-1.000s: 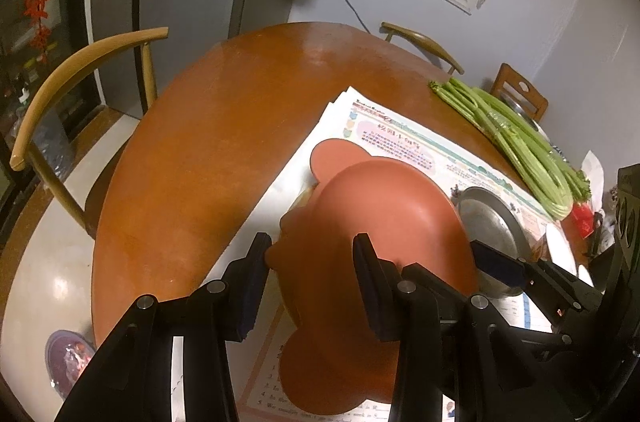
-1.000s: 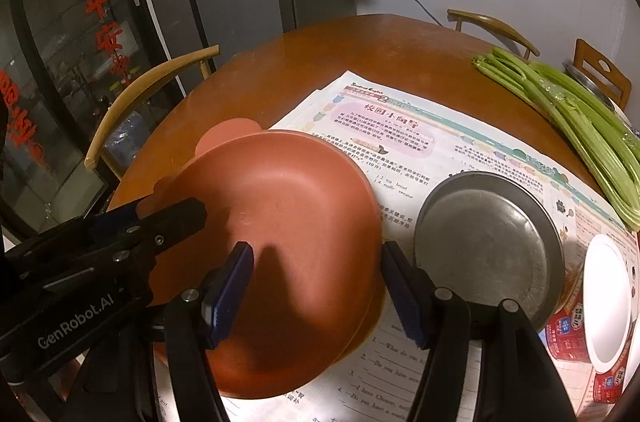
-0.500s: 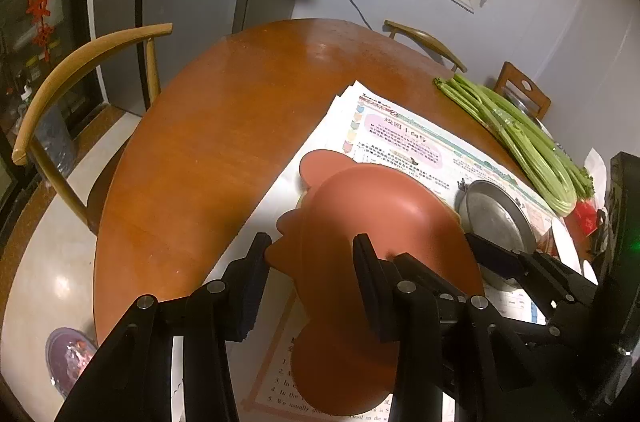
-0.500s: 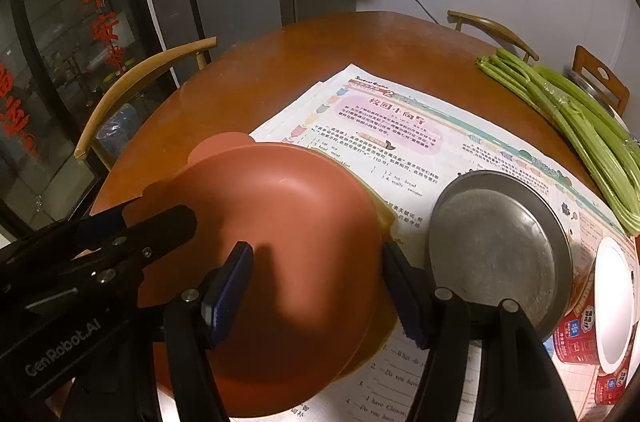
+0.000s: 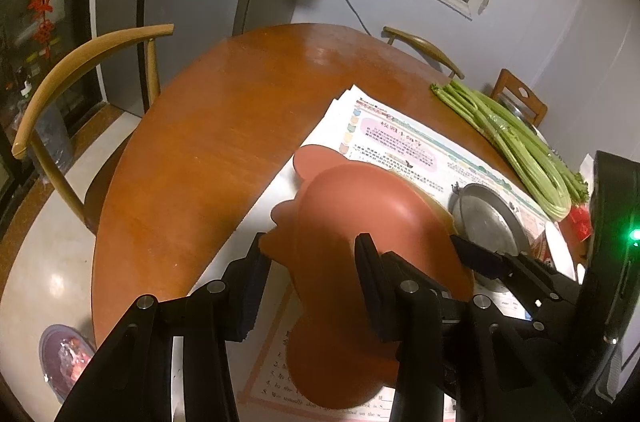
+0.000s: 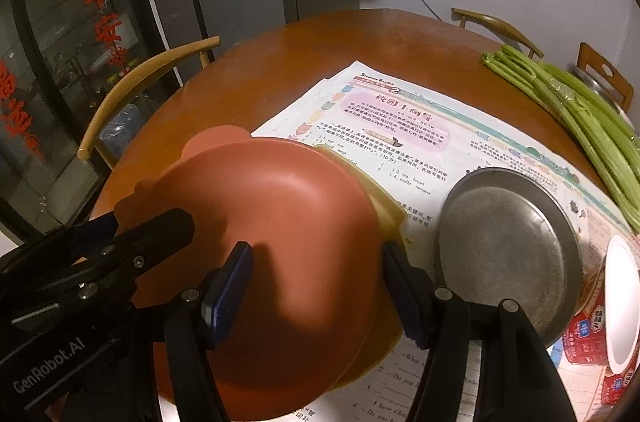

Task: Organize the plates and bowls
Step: 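Lower the orange plate onto the yellow plate and open the left tool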

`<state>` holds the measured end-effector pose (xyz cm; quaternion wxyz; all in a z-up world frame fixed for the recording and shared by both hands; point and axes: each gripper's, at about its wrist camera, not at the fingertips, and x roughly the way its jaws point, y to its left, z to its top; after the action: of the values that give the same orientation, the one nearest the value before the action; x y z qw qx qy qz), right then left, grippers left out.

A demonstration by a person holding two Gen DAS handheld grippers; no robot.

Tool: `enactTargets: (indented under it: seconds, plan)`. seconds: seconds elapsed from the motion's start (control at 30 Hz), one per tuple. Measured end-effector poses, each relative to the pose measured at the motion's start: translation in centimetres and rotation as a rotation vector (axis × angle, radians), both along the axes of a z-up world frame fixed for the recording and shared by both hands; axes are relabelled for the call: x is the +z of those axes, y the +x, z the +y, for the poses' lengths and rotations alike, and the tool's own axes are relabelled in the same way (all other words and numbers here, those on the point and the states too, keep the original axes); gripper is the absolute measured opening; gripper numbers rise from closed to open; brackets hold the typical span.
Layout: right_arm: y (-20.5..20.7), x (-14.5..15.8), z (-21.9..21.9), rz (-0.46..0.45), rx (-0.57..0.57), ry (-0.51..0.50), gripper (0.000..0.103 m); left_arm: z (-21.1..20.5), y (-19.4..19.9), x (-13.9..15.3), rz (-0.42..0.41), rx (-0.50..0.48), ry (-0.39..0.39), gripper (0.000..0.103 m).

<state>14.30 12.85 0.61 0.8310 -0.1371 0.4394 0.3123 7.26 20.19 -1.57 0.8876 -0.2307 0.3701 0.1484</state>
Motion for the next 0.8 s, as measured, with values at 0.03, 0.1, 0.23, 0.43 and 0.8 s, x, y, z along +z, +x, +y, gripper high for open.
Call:
enactTargets:
  seconds: [0.03, 0.1, 0.23, 0.43, 0.8]
  plan:
    - [0.1, 0.0, -0.1, 0.008, -0.002, 0.007, 0.066, 0.0, -0.1, 0.1, -0.004, -0.002, -0.002, 0.044]
    - [0.3, 0.0, -0.3, 0.013, -0.005, 0.01, 0.066, -0.1, -0.1, 0.1, -0.004, -0.002, 0.006, 0.044]
    - [0.2, 0.0, -0.3, 0.012, -0.009, 0.014, 0.066, 0.0, -0.3, 0.2, -0.001, 0.006, 0.008, 0.045]
    - [0.1, 0.3, -0.3, -0.004, -0.019, 0.017, 0.066, 0.3, -0.5, 0.3, -0.005, 0.007, 0.002, 0.048]
    - [-0.1, 0.8, -0.4, -0.028, -0.038, 0.007, 0.064, 0.7, -1.3, 0.4, -0.021, 0.012, -0.014, 0.048]
